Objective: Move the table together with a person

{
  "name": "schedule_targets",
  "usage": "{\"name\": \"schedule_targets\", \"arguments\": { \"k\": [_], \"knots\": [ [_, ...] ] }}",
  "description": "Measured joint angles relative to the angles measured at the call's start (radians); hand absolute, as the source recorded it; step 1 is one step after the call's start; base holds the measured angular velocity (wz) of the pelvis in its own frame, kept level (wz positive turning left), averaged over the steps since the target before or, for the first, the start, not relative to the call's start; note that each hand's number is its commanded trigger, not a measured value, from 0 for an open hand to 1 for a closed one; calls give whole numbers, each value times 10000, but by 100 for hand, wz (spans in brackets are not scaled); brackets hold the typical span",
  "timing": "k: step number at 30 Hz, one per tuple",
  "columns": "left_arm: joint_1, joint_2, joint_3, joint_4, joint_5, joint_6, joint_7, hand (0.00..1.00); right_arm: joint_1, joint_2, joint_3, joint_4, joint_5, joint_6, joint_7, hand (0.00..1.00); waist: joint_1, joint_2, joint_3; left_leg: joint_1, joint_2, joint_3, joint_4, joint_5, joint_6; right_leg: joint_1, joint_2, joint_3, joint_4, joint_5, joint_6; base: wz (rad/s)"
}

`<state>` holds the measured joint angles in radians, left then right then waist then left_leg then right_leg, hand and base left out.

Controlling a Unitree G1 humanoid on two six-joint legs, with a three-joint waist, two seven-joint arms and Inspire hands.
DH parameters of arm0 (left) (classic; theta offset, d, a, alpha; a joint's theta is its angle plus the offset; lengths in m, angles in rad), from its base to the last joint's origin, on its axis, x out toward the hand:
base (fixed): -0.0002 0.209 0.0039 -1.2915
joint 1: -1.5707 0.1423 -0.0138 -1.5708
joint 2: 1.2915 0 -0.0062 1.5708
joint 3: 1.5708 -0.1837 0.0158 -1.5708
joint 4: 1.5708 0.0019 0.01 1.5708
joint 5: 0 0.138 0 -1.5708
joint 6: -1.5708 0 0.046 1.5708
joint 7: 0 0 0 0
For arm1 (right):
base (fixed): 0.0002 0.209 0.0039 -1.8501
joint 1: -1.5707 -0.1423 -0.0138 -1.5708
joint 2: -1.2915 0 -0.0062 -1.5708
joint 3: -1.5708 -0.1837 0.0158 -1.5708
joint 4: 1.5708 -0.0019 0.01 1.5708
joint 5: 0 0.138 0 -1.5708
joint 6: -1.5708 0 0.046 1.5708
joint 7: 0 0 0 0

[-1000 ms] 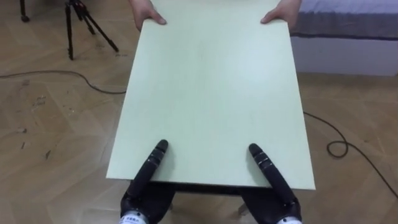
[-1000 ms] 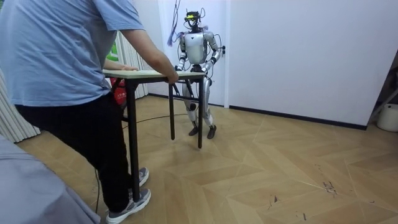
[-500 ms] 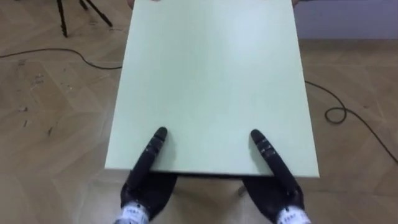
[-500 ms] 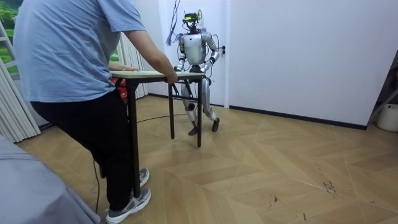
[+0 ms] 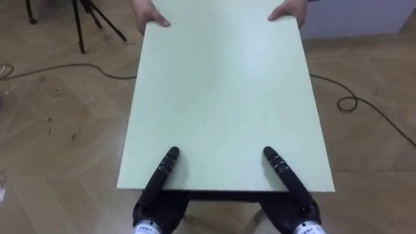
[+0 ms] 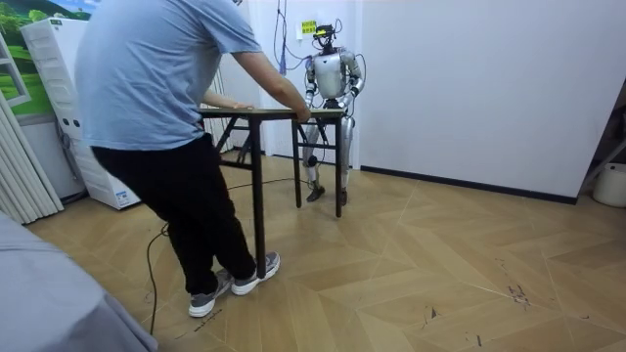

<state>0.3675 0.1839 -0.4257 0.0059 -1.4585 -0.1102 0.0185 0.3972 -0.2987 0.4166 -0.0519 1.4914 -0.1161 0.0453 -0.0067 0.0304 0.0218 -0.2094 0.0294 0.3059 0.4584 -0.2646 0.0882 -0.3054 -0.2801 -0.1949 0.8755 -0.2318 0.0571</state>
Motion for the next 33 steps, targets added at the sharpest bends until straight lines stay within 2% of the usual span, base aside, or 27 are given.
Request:
{"name": "schedule_targets", "arguments": {
  "k": [1, 2, 4, 5, 6, 7, 8, 9, 10, 11, 13, 15, 17, 18, 19, 21, 22, 24, 25, 26, 27, 28, 29, 30, 31, 32, 33],
  "knots": [
    [5, 0, 5, -7, -12, 1, 0, 100, 0, -15, 34, 0, 16, -28, 0, 100, 77, -36, -13, -35, -4, 106, 41, 8, -5, 245, -136, 32, 138, -86, 24, -16],
    [-14, 19, 16, -32, 1, 5, 0, 100, -34, -43, 85, 0, 89, -75, -2, 100, 213, -243, 42, -100, -133, 93, 174, 37, -47, 373, -132, 13, -217, -176, 218, -26],
    [11, -28, 8, -46, 21, -7, -3, 100, -69, -117, 61, -21, 91, -48, -4, 100, 450, 55, -166, -450, -428, -721, -109, 224, 25, 267, 443, 262, -843, 67, 671, -44],
    [107, 35, 48, -138, 3, -123, -44, 100, -169, -62, 68, -28, 67, 93, -49, 100, 602, 62, -205, -482, -389, -1064, -535, 551, 156, 272, 613, 533, -775, 283, 811, 16],
    [100, 299, 48, -244, 5, -120, -38, 100, -39, 167, 103, -29, 40, 82, -55, 100, 154, -358, -182, -346, -554, -925, -714, 745, 226, 703, -10, 170, 506, 582, 494, 58],
    [71, 377, 51, -241, 37, -84, -37, 100, 67, 269, 103, -32, 46, 46, -53, 100, 45, -638, -195, -255, -697, -809, -758, 820, 223, 1026, -298, 99, 909, 848, 392, 78],
    [32, 347, 89, -237, 112, -77, -40, 100, 82, 337, 98, -33, 20, -24, -4, 100, 160, -913, -158, -383, -838, -625, -531, 866, 194, 1445, -494, 252, 917, 1055, 348, 0],
    [-44, 236, 87, -238, 109, -76, -67, 100, -73, 262, 30, -44, -60, -55, 22, 100, 258, -805, -83, -721, -750, -700, 21, 836, 187, 1567, -317, 187, 418, 715, 534, -28],
    [-85, 151, 89, -239, 112, -74, -66, 100, -143, 203, 0, -60, -73, -56, 25, 100, 260, -677, -31, -865, -712, -870, 213, 837, 186, 1595, -182, 167, 244, 695, 534, -30],
    [-101, 51, 113, -240, 186, -72, -61, 100, -171, 184, -45, -80, -111, -40, 25, 100, 271, -538, -21, -974, -705, -1015, 195, 854, 167, 1675, 46, 288, -144, 632, 598, -8],
    [-213, 103, 209, -308, 296, -38, -86, 100, -173, 269, -87, -199, -104, -12, 25, 100, 235, -671, -14, -1252, -742, -938, 10, 933, 219, 1731, 20, 308, -669, 26, 714, 6],
    [-605, 141, 279, -329, 303, -18, -96, 100, -444, 406, -234, -239, -111, -23, 31, 100, 179, -867, 35, -1972, -842, -781, 336, 1041, 377, 1787, 35, 600, -1498, -1045, 738, 4],
    [-839, 120, 363, -329, 333, 8, -89, 100, -685, 435, -335, -233, -105, 52, 12, 100, 240, -947, 33, -2459, -755, -600, 539, 1110, 420, 1861, 96, 606, -2332, -1649, 666, -14],
    [-992, 114, 437, -325, 338, 50, -88, 100, -854, 470, -370, -180, -65, 80, 11, 100, 271, -1000, 38, -2773, -718, -551, 581, 1284, 419, 1893, 135, 527, -2887, -1954, 641, -10],
    [-1065, 102, 500, -321, 358, 95, -86, 100, -934, 493, -382, -148, -55, 79, 11, 100, 270, -1001, 38, -2912, -664, -553, 587, 1376, 408, 1907, 216, 531, -3170, -2052, 624, -5],
    [-1200, 120, 753, -295, 406, 182, -23, 100, -1340, 715, -412, 256, -85, 238, 19, 100, 354, -962, 48, -3222, -199, -599, 491, 1818, 217, 1845, 746, 561, -3929, -2042, 604, -18],
    [-1185, 149, 763, -263, 436, 184, 2, 100, -1375, 801, -406, 400, -100, 288, 35, 100, 395, -955, 51, -3175, -69, -621, 397, 1954, 159, 1819, 901, 577, -3948, -1934, 497, -19],
    [-1174, 264, 787, -53, 479, 252, 77, 100, -1358, 1026, -407, 874, -26, 392, 203, 100, 735, -857, 68, -2896, 503, -619, -58, 2445, -116, 1829, 1581, 551, -4211, -1552, 69, -23],
    [-1172, 286, 782, -45, 472, 272, 84, 100, -1334, 1036, -407, 885, -6, 406, 203, 100, 858, -797, 85, -2841, 595, -644, -283, 2648, -206, 1824, 1786, 555, -4343, -1392, -50, -28],
    [-1150, 337, 764, -47, 452, 308, 87, 100, -1244, 1034, -404, 858, 13, 408, 208, 100, 1034, -674, 55, -2707, 817, -737, -994, 3247, -469, 1757, 2151, 496, -4647, -1031, -308, -14],
    [-1145, 366, 738, -47, 481, 315, 88, 100, -1171, 1049, -400, 839, 21, 392, 212, 100, 1178, -660, 51, -2376, 832, -914, -2167, 4091, -1158, 1658, 2349, 371, -4947, -721, -521, -7],
    [-1149, 353, 725, -47, 496, 312, 89, 100, -1153, 1042, -401, 810, 19, 375, 213, 100, 1217, -659, 52, -2281, 861, -1001, -2468, 4368, -1558, 1594, 2312, 207, -5055, -641, -647, -7],
    [-1103, 277, 710, -47, 494, 309, 99, 100, -1164, 1026, -401, 793, -42, 369, 210, 100, 1263, -601, 73, -2301, 948, -1040, -1804, 4013, -1287, 1446, 2301, -101, -5059, -461, -836, -31],
    [-968, 217, 708, -49, 448, 302, 100, 100, -1152, 923, -333, 793, -34, 370, 197, 100, 1525, -539, 70, -2307, 1067, -1053, -428, 2981, -1009, 1383, 2298, -368, -5057, -317, -983, -43],
    [-894, 179, 715, -49, 438, 287, 99, 100, -1153, 860, -292, 793, 9, 369, 189, 100, 1584, -479, 74, -2312, 1137, -1052, 297, 2481, -985, 1377, 2303, -566, -5058, -254, -1038, -42],
    [-808, 133, 689, -50, 402, 280, 97, 100, -1152, 775, -268, 793, -42, 356, 154, 100, 1587, -347, 93, -2315, 1195, -1184, 1676, 1686, -1019, 1376, 2307, -1014, -5043, -159, -1134, -14],
    [-781, 57, 676, -50, 395, 280, 94, 100, -1155, 722, -268, 780, -52, 331, 153, 100, 1531, -199, 79, -2258, 1311, -1297, 2911, 1059, -1016, 1327, 2310, -1442, -4991, -105, -1231, 0]
  ]
}}
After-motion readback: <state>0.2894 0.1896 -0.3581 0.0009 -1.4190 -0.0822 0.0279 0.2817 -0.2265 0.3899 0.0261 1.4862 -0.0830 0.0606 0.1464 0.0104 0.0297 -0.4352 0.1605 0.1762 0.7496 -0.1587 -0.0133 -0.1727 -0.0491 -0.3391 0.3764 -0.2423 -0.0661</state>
